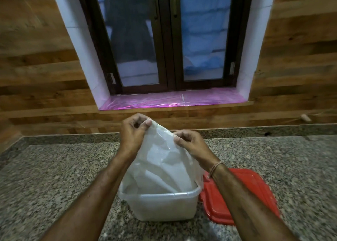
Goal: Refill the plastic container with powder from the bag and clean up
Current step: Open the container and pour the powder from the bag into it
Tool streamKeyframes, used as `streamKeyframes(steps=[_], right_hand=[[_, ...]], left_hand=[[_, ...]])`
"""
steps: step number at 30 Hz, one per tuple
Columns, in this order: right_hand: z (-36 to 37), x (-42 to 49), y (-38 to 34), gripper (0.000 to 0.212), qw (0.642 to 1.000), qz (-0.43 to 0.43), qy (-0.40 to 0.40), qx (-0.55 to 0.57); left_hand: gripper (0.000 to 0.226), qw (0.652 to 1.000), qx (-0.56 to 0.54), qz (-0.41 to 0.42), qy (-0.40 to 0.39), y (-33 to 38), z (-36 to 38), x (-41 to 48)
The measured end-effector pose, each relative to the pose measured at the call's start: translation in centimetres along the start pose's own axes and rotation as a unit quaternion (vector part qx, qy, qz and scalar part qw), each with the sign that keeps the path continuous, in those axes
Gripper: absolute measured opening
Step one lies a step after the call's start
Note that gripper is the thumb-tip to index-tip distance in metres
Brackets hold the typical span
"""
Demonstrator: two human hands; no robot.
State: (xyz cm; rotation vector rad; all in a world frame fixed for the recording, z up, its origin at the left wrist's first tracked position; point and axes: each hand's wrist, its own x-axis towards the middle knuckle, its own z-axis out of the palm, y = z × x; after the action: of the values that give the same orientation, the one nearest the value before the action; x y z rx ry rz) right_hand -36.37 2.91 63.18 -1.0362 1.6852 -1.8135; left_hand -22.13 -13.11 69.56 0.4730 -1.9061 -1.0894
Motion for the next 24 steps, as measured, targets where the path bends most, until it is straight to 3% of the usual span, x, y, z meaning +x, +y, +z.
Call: streamKeyframes(steps=[6, 13, 19, 24], right_hand=[[-0.6, -1.1, 1.6, 0.013, 0.998, 0.006, 0.061, -0.023], [0.1, 0.0, 1.9, 0.020, 0.989, 0.013, 0.141, -0.032], [1.8, -0.1, 0.7, 0.014, 0.999, -0.018, 0.048, 0.006], [1.1, 0.9, 2.4, 0.017, 0.984, -0.021, 0.152, -0.091]], left_hand=[[0.015, 0.995, -0.074, -0.064, 0.024, -1.0, -0.2, -0.3], [0.021, 0.994, -0.058, -0.084, 0.038, -2.3, -0.5, -0.4], [0.017, 0.996, -0.032, -0.077, 0.013, -2.4, -0.6, -0.7], [0.021, 0.993, -0.063, -0.099, 0.027, -2.8, -0.5, -1.2]])
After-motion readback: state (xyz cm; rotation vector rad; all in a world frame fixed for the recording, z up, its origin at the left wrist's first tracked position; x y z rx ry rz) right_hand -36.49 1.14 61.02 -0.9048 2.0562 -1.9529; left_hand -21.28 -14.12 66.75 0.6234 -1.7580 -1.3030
